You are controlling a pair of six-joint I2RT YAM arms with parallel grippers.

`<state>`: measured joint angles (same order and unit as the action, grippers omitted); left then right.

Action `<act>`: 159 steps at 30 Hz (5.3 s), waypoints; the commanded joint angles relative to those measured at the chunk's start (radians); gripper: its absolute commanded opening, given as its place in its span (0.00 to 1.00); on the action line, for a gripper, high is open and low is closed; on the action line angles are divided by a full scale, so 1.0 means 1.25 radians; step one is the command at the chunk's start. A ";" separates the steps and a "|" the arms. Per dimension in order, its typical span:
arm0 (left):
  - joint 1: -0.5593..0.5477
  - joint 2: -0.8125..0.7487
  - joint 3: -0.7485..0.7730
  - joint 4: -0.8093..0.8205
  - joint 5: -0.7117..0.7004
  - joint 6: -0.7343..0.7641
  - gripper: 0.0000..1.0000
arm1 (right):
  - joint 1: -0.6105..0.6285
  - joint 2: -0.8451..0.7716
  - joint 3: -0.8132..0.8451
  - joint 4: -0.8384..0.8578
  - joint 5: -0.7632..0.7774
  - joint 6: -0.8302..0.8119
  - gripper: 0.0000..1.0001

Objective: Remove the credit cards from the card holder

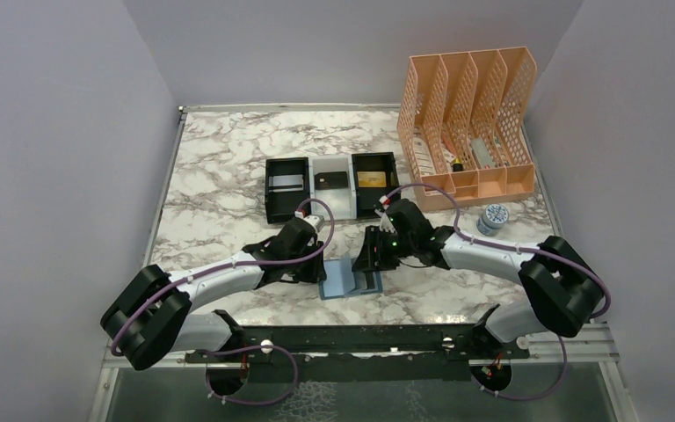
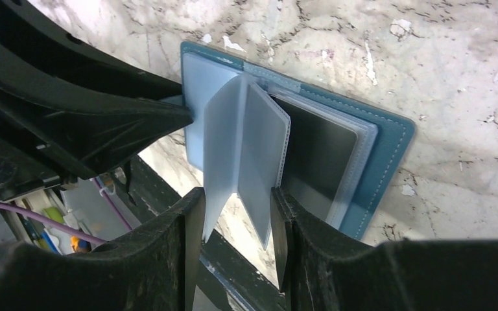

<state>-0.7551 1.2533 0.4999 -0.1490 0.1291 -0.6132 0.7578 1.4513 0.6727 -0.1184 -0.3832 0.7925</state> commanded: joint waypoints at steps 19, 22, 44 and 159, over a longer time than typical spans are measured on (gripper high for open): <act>-0.005 -0.112 0.005 -0.045 -0.081 -0.036 0.49 | 0.002 -0.019 0.009 0.013 0.028 0.042 0.42; -0.004 -0.145 0.007 -0.065 -0.113 -0.048 0.53 | 0.002 -0.021 -0.002 0.039 0.015 0.054 0.42; -0.006 -0.091 -0.004 -0.012 -0.040 -0.025 0.50 | 0.002 -0.010 -0.003 0.095 -0.044 0.077 0.42; -0.100 -0.130 0.050 -0.065 -0.117 -0.181 0.45 | 0.010 -0.008 -0.073 0.261 0.054 0.076 0.38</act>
<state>-0.8505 1.1046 0.6170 -0.2592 0.0639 -0.7406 0.7647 1.4887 0.6201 0.1699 -0.4091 0.8742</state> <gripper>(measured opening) 0.454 0.343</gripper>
